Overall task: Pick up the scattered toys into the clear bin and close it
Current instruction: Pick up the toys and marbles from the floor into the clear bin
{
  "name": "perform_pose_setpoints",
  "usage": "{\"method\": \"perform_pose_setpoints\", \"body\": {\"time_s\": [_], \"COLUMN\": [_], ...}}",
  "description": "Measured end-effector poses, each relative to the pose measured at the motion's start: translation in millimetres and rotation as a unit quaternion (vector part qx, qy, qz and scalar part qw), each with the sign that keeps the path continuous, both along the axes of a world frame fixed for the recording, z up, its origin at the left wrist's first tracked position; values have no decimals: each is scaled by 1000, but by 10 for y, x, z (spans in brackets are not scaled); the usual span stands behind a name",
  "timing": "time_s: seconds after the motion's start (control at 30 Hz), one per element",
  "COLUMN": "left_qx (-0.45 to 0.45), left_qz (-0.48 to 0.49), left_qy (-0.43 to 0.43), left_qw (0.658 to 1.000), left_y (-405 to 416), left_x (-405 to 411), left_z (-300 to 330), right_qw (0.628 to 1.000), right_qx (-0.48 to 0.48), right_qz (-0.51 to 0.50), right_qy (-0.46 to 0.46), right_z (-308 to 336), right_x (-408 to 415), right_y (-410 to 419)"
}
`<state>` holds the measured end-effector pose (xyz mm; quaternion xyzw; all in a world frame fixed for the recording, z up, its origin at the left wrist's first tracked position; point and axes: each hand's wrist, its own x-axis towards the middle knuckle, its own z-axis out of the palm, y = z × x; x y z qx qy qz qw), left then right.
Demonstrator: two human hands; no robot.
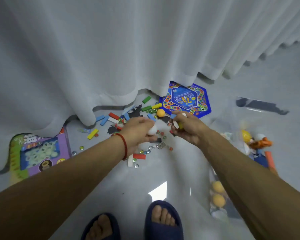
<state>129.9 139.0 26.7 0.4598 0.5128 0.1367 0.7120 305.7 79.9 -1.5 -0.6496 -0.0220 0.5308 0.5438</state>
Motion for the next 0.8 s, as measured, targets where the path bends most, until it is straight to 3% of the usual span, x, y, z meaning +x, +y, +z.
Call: {"method": "perform_pose_setpoints", "body": {"time_s": [0.17, 0.3, 0.43, 0.53, 0.63, 0.8], "left_qx": [-25, -30, 30, 86, 127, 168], "left_qz": [-104, -242, -328, -377, -383, -307], "left_qy": [-74, -64, -17, 24, 65, 140], "left_qw": [992, 968, 944, 922, 913, 926], "left_y": [-392, -931, -1422, -1621, -1567, -1050], "left_x": [535, 936, 1163, 1135, 926, 392], "left_z": [824, 1459, 1731, 1719, 1612, 1378], "right_qw": [997, 992, 978, 973, 974, 976], "right_qx": [47, -14, -99, -147, -159, -134], "right_qz": [-57, -106, -169, -158, -128, -42], "right_qy": [10, -67, -73, -80, -102, -164], "right_z": [1006, 1473, 1481, 1389, 1306, 1293], "right_x": [277, 657, 802, 783, 708, 480], "right_y": [-738, -1656, -2417, -2812, -2980, -2703]}}
